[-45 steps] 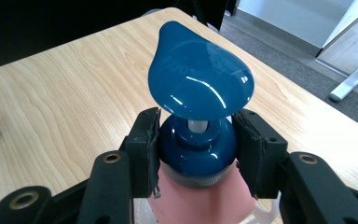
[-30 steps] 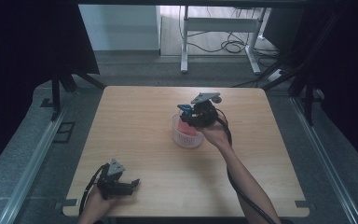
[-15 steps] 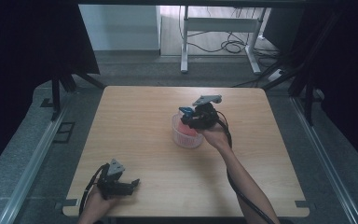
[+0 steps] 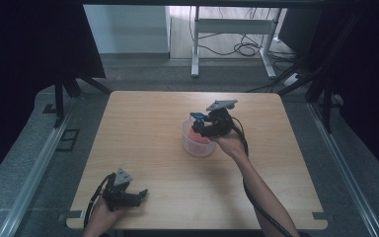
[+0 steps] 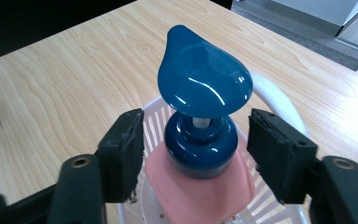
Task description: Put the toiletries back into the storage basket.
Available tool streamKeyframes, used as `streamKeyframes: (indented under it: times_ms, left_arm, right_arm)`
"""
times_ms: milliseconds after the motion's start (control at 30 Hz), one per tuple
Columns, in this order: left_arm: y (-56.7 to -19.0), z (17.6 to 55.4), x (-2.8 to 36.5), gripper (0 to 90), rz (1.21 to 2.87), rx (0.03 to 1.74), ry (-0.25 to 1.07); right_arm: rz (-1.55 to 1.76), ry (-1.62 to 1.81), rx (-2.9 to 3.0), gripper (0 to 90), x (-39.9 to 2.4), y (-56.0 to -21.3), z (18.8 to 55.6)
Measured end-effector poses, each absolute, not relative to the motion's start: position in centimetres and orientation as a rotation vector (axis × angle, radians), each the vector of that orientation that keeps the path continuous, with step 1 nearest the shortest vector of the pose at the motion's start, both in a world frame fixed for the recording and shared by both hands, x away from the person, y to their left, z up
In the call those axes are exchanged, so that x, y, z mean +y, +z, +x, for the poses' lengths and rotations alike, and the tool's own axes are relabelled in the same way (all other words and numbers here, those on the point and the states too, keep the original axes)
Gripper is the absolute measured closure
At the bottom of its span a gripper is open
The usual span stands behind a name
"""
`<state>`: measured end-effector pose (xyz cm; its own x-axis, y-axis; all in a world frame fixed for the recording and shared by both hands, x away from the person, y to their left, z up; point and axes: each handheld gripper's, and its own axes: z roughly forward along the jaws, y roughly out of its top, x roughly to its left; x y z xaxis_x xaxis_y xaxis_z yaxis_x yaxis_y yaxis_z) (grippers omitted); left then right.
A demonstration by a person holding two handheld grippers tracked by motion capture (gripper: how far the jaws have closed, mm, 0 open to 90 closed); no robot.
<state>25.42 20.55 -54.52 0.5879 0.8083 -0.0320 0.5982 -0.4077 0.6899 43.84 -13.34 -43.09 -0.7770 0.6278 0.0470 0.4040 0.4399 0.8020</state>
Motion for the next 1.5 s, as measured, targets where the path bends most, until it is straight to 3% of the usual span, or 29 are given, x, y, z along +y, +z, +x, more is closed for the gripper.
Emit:
streamKeyframes:
  times_ms: [300, 500, 1500]
  left_arm:
    - [-54.5, 25.4, 20.5, 10.4, 2.148, 1.111, 0.405]
    - [-54.5, 25.4, 20.5, 10.4, 2.148, 1.111, 0.405]
    - [-54.5, 25.4, 20.5, 10.4, 2.149, 1.112, 0.405]
  right_arm:
    - [0.876, 1.231, 2.436, 19.1, -13.2, -42.7, 43.4]
    - [0.855, 1.236, 2.446, 16.0, -13.0, -42.2, 43.1]
    - [0.812, 1.217, 2.460, 12.7, -13.1, -40.1, 41.4]
